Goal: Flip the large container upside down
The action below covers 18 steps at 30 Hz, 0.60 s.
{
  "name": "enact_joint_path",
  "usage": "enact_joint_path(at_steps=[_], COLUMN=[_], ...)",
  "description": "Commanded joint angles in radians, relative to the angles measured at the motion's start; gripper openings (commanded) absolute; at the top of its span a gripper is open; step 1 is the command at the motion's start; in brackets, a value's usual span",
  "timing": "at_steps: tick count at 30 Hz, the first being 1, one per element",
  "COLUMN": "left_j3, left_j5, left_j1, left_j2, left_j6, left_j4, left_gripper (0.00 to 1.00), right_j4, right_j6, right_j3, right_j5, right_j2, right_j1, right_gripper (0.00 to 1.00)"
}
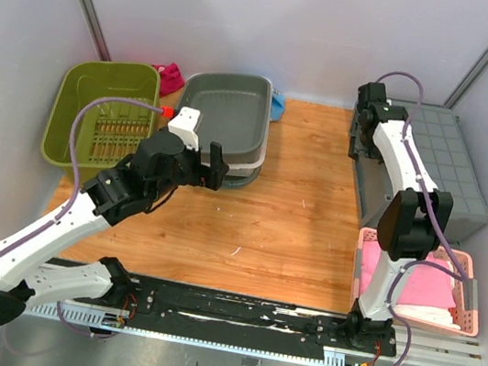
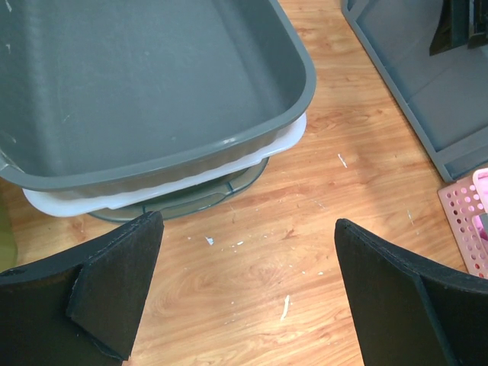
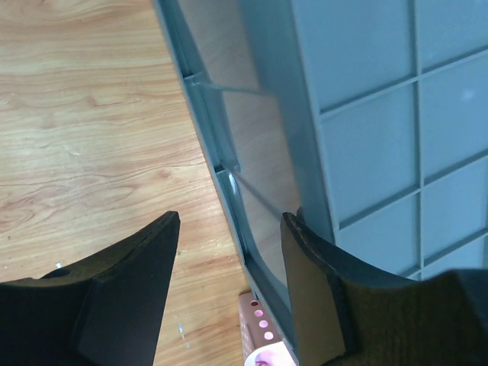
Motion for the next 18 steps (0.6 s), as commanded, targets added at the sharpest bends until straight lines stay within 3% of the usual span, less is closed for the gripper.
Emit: enact_joint_path(at_steps=[1, 10, 18], left_j3=[0.04, 0.139, 0.393], left_j5=[0.012, -0.037, -0.108], left_j1=[-0.006, -0.006, -0.006], left_j2=[0.015, 0.106, 0.386], left_j6=[0.009, 0.021, 0.036], left_j4=[0.005, 0.039, -0.039], left_gripper=[0.99, 0.99, 0.99], right_j4=[-0.06, 0.007, 0.156], right_j6=[-0.006, 0.01, 0.062], right_j3=[0.075, 0.032, -0.326], right_j5=[-0.013, -0.185, -0.196], right_j2=[-0.008, -0.222, -0.543], right_j1=[-0.012, 0.063, 0.066], right_gripper=[0.57, 0.63, 0.66])
